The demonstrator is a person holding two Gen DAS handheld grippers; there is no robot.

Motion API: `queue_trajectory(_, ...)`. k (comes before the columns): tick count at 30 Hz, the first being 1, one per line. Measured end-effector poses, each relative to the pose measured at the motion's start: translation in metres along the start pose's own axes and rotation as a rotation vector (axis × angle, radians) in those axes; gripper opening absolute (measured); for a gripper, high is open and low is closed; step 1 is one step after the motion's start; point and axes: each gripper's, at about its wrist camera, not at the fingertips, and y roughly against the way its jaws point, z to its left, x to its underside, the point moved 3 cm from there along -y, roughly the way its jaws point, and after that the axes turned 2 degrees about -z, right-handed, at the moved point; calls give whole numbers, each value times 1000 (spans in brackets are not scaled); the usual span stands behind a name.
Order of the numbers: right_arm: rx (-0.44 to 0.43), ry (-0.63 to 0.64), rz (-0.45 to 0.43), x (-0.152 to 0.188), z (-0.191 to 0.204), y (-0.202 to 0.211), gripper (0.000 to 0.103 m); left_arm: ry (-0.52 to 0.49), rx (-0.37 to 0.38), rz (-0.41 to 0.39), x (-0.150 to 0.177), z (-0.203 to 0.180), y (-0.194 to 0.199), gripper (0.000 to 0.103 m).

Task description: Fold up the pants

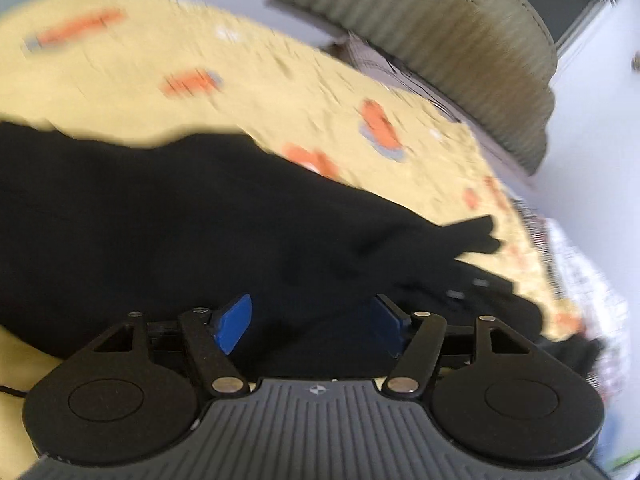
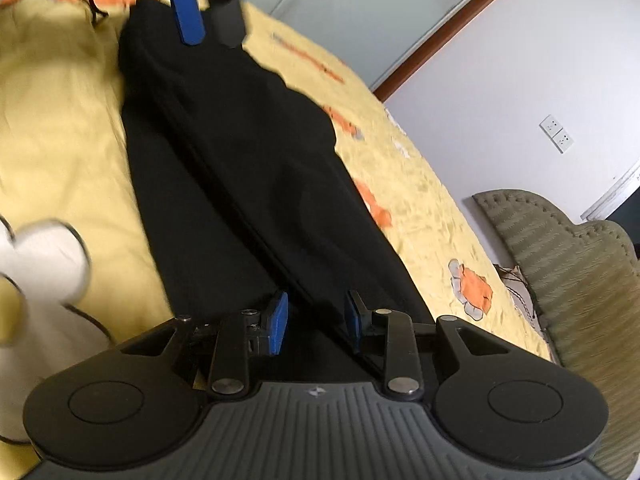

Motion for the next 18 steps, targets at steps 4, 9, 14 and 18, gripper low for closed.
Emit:
queue_trajectory(4,20,20,-1,0,1,-12,28,106,29,69,9,-9,-35,73)
queue_trajectory(9,9,35,0,1,4,-6,8,206,-52,65,13,1,-57,74)
queue_trajectory(14,24,5,-8,3,6,4,8,217,16,72,16,-6,-41,81)
queue_trajectory(18,31,-6,-16,-1,5,10,8,277,70,127,21,-9,-41,81)
